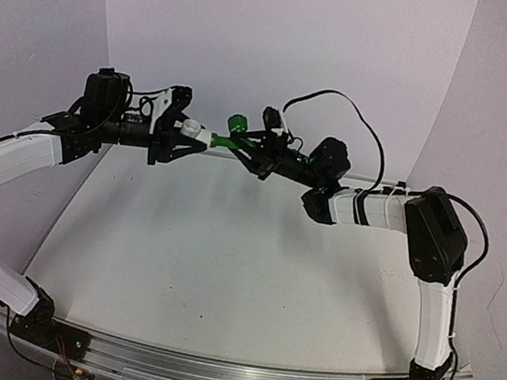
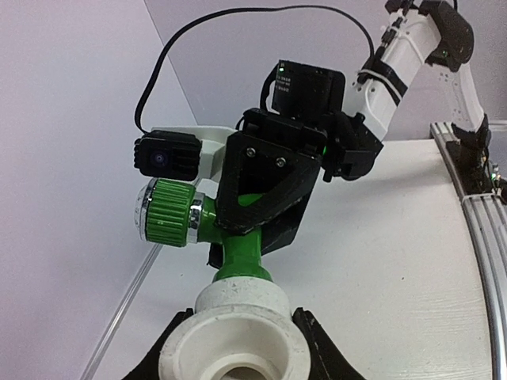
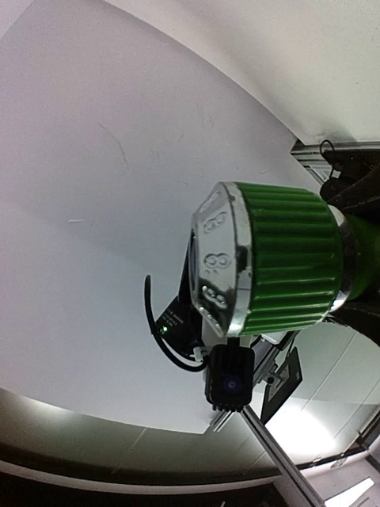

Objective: Install the water faucets

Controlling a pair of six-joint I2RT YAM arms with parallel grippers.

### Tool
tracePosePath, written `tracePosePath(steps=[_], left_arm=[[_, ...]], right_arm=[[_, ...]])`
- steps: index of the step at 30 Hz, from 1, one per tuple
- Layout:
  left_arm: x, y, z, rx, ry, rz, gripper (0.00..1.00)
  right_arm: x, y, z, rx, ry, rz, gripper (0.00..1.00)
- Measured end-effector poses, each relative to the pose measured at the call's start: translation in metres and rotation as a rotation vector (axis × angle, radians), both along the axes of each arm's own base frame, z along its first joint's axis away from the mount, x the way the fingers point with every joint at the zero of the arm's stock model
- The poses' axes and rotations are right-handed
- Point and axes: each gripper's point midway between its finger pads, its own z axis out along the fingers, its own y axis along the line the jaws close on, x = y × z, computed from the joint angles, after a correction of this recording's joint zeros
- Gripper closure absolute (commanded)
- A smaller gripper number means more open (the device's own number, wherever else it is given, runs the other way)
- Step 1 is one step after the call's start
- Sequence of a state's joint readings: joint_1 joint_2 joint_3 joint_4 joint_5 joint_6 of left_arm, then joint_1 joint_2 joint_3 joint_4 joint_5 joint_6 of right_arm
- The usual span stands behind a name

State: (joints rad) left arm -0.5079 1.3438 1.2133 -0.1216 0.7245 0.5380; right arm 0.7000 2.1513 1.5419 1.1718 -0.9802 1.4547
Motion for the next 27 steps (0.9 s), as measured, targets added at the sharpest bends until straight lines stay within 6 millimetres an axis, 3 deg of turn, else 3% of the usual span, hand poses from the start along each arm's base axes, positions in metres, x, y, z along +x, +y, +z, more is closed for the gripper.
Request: tracePosePath(steps=[8,16,17,24,27], left_arm=[[0.0,0.003,-0.037,0.18,-0.132,0.027,1.0],[-0.009,0.0,-0.088,0.373,-0.21,0.081,1.0],[-0.01,0.0,-0.093,0.384,-0.205,0.084,1.0],[-0.015,-0.004,-0.113,0.392,-0.099,0.093,1.0],[-0.016,-0.01,-0.125,0.376,-0.017,0.099,1.0]], right_arm=[[0.0,0.006,-0.037,-0.092,0.222,0.112,1.0],[-0.005,0.008,-0.094,-0.2,0.524,0.226,1.0],[-0.005,0.008,-0.1,-0.209,0.548,0.234,0.97],[-0.013,0.004,-0.127,-0.238,0.655,0.242,0.52],[-0.029,0.002,-0.14,-0.262,0.69,0.251,0.4]])
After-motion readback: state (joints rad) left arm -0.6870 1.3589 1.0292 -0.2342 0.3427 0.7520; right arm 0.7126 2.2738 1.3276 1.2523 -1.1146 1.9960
